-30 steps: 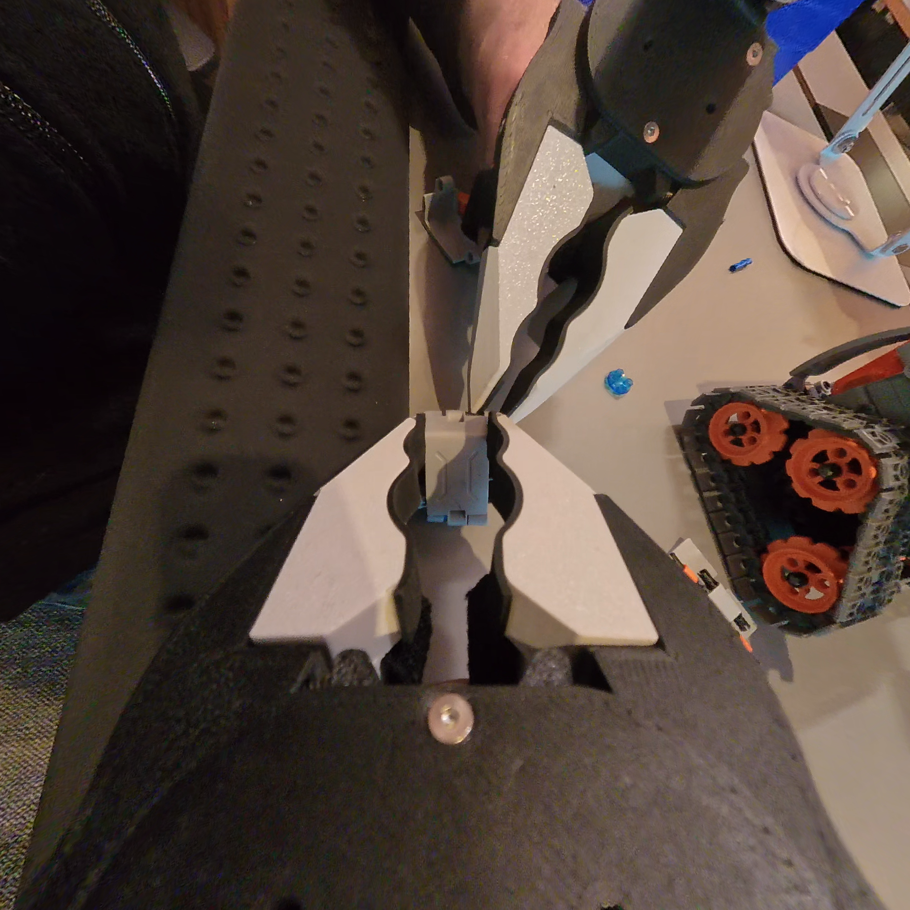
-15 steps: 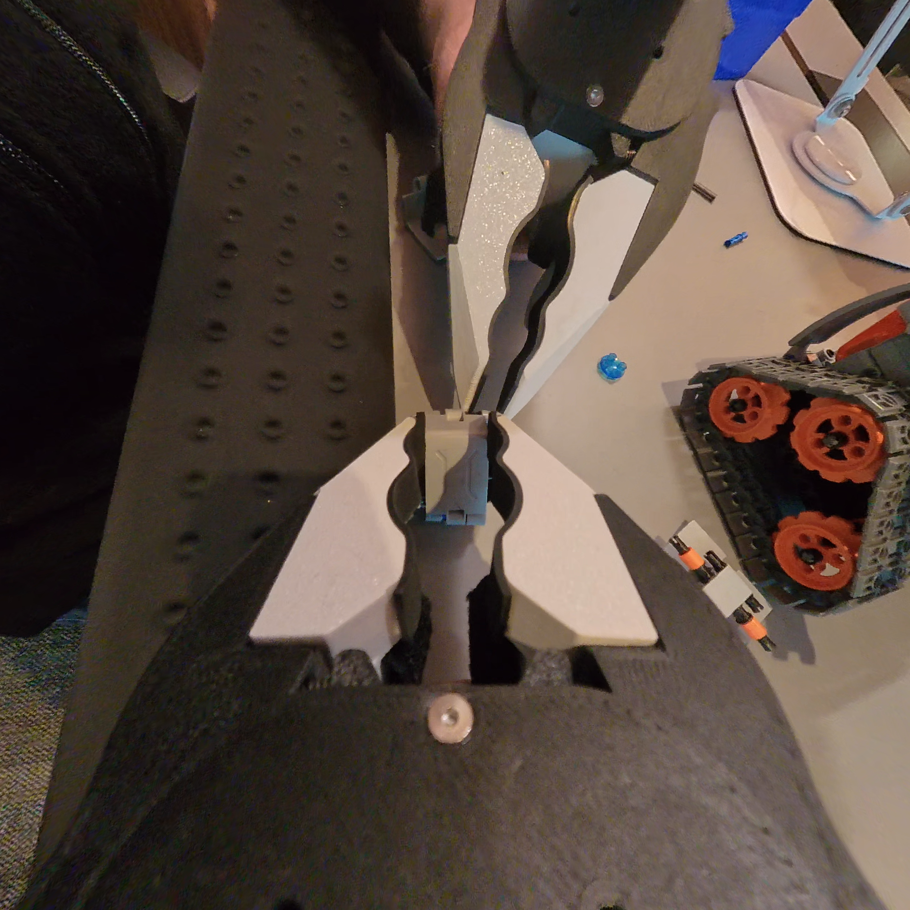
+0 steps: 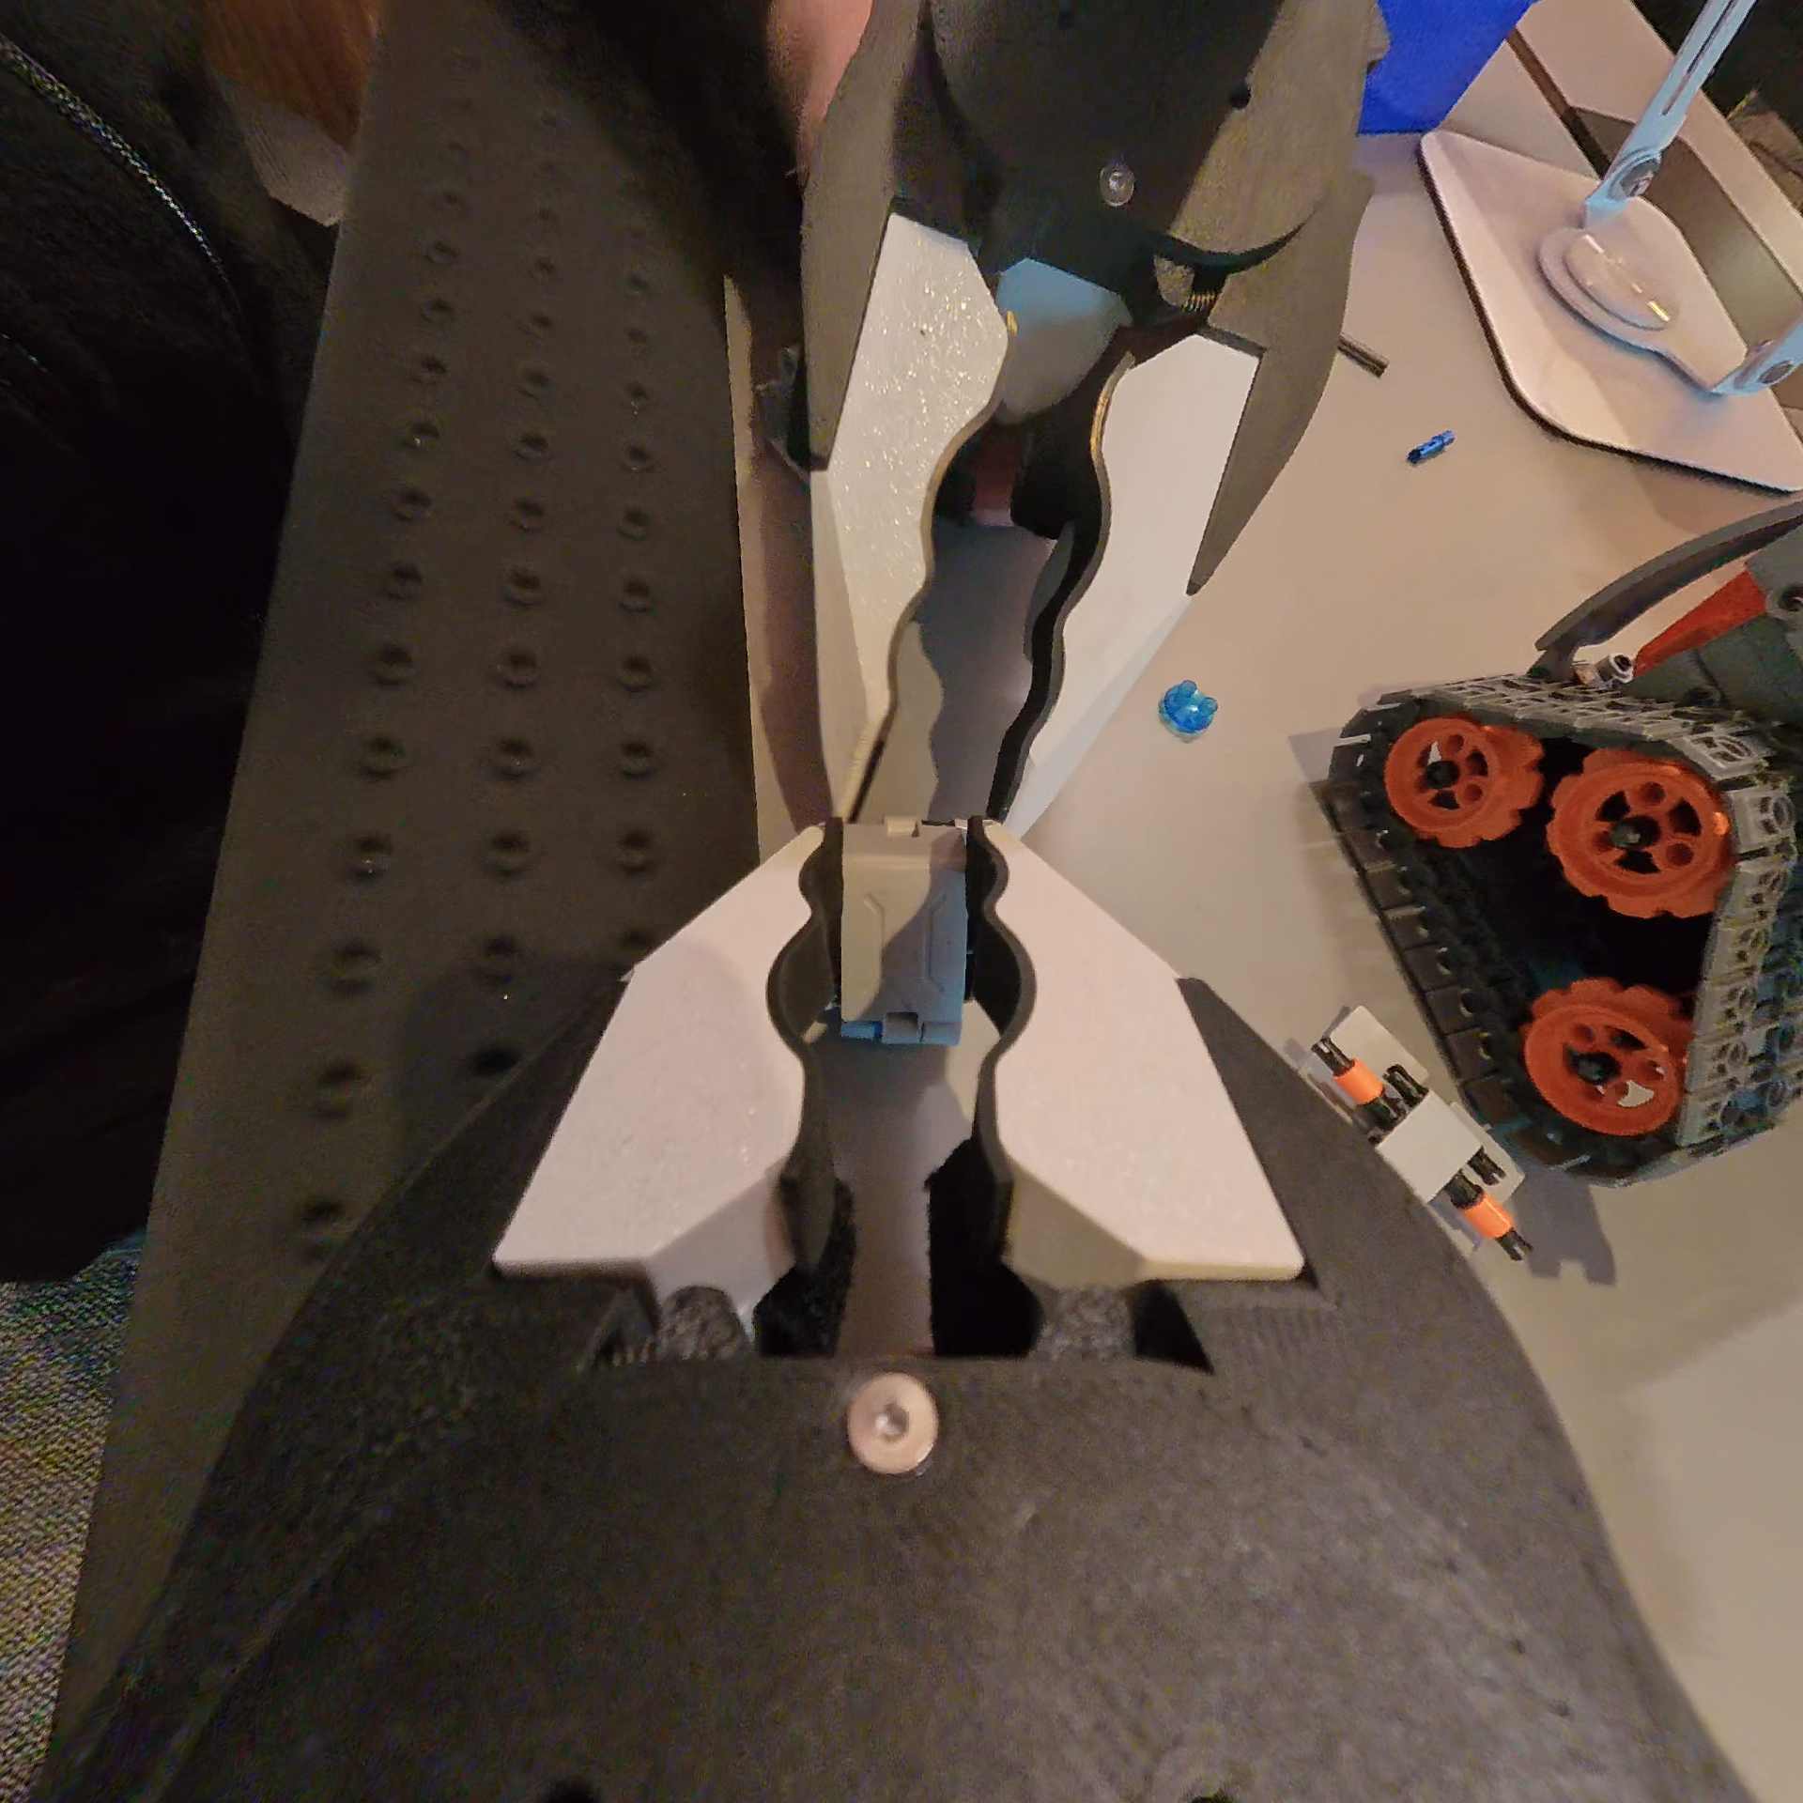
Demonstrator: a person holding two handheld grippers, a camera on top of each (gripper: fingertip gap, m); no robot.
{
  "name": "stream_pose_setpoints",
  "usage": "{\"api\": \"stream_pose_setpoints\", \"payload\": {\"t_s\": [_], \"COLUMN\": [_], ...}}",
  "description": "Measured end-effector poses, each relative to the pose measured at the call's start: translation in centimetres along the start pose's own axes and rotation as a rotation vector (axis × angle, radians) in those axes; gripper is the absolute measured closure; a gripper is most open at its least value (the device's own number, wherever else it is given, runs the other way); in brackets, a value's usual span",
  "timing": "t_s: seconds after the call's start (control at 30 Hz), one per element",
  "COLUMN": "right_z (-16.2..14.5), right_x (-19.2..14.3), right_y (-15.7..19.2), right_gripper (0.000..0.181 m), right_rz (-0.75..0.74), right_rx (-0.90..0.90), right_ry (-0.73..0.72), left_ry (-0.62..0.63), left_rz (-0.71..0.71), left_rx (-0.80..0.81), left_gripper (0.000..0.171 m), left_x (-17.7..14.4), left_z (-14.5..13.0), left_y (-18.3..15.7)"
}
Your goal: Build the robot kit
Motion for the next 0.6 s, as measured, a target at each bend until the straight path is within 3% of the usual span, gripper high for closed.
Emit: {"api": "stream_pose_setpoints", "payload": {"t_s": [0.6], "right_z": [-0.03], "right_x": [0.01], "right_y": [-0.4], "right_gripper": [0.159], "right_rz": [-0.089], "right_rx": [-0.032], "right_ry": [0.032], "left_ry": [0.014], "left_rz": [0.124], "left_rx": [0.095], "left_gripper": [0.153], "left_x": [0.4], "left_z": [0.27], "left_y": [0.65]}}
Point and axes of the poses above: each gripper's, where its closed fingertips meet, x out along the fingers, z out of its top, y = z × x across the jaws, the point moved 7 cm from there along -x, back along the fingers, and after that the axes turned 8 degrees about -z, right-handed, at the moved point
